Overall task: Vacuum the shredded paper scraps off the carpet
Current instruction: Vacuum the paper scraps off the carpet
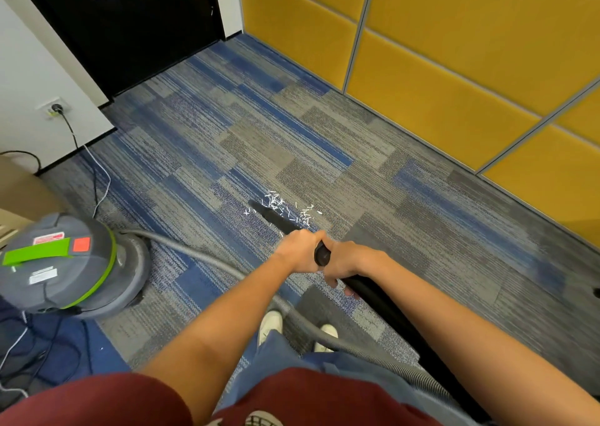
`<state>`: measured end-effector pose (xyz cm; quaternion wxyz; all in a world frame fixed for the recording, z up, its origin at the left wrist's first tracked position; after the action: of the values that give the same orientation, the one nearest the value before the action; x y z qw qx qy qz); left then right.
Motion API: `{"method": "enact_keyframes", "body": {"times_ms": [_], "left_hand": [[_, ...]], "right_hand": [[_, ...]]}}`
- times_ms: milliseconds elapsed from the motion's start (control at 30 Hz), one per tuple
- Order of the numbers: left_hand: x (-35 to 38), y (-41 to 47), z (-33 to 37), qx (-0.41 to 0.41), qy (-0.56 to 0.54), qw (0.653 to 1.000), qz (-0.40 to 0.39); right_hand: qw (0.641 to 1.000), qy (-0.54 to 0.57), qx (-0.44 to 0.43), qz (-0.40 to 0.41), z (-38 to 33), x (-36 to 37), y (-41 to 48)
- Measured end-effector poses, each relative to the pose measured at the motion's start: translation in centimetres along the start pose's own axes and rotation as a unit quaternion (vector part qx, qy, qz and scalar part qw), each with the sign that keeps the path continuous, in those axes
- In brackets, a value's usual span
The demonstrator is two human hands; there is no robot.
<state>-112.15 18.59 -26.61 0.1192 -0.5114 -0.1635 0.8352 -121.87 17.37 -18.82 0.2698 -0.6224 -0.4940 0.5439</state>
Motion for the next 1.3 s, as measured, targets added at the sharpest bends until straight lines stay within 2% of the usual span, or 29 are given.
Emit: {"method": "enact_keyframes", "body": {"times_ms": [267, 400, 633, 1100, 1300], "left_hand": [[1.4, -1.2, 1.3, 0.007, 0.046, 0.999, -0.005], [2.0, -1.9, 1.8, -0.001, 0.050, 0.999, -0.013], [3.4, -3.0, 1.8, -0.009, 0.057, 0.998, -0.018], [3.8, -1.8, 2.9, -0.014, 0.024, 0.999, -0.027], [2.6, -0.9, 3.1, -0.003, 0.022, 1.000, -0.016]], "right_hand": [[0.999, -0.049, -0.009, 0.014, 1.4, 1.5, -1.2], [1.000, -0.028, -0.006, -0.004, 2.1, 2.4, -1.4], [0.998, -0.057, -0.023, 0.005, 2.8, 3.6, -2.1], [1.000, 0.015, -0.008, 0.003, 4.5, 2.6, -1.4], [1.000, 0.002, -0.011, 0.028, 4.0, 1.6, -1.2]]}}
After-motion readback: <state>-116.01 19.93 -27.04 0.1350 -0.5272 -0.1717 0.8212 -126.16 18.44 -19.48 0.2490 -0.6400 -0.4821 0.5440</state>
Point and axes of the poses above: each hand's wrist, its own y-axis towards the middle knuckle, its own x-axis out of the palm, z = x × y, the point moved 3 cm from there along y, towards the middle knuckle, and after that the axes turned 3 degrees about -x, right-handed, at the moved point
